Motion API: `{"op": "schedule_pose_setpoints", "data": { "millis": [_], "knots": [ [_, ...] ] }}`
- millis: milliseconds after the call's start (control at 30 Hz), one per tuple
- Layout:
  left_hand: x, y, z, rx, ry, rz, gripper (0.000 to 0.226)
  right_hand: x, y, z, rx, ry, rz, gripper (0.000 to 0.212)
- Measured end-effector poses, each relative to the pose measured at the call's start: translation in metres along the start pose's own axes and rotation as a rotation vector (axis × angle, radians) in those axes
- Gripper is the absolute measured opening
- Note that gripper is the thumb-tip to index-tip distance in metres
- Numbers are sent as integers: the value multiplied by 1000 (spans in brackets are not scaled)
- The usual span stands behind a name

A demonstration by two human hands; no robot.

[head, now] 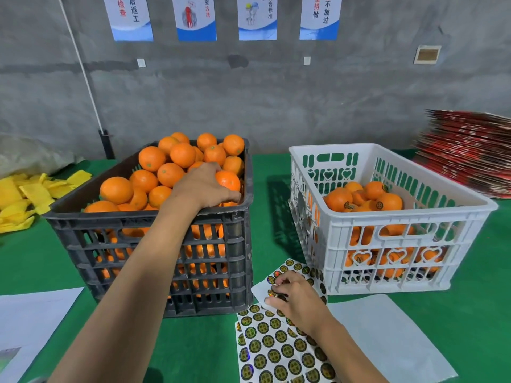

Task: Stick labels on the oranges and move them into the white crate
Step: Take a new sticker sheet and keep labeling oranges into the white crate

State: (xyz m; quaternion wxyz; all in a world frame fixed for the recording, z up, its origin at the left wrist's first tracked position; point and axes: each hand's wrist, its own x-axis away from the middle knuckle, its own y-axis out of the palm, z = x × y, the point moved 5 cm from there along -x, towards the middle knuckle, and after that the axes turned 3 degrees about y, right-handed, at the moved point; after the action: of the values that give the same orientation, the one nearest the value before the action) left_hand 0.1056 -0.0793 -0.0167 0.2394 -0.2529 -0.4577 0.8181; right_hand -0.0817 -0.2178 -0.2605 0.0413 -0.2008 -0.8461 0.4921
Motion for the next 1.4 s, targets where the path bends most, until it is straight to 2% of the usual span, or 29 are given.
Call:
{"op": "schedule_pose_setpoints", "data": {
  "millis": [233, 333, 433, 567, 800, 1100, 1233, 1333, 1400],
  "knots": [
    [2, -1, 2, 1, 6, 1, 65, 5, -6, -1, -52, -35, 75, 30],
    [2, 0, 1, 4, -3, -3, 71, 3, -6, 0, -55, -27, 79, 31],
    [1, 1, 0, 6, -8, -14, 69, 0, -3, 3, -66, 41, 19, 42],
    [2, 2, -1, -8, -23, -33, 86, 0, -5, 5, 165, 75, 49, 48],
    [1, 3, -1, -12, -18, -32, 92, 3, -7, -5, 195, 58, 142, 34],
    [0, 2, -2, 8, -12, -13, 91, 1, -7, -5, 156, -44, 147, 28],
    [0, 2, -2, 8, -7, -5, 86, -7, -9, -7, 133, -13, 90, 31],
    [0, 2, -2, 6, -2, -5, 87, -19, -7, -5, 137, 46, -29, 51],
    [0, 3, -3, 8, -1, -6, 89, -23, -5, -3, 117, 58, -81, 57]
  ]
}}
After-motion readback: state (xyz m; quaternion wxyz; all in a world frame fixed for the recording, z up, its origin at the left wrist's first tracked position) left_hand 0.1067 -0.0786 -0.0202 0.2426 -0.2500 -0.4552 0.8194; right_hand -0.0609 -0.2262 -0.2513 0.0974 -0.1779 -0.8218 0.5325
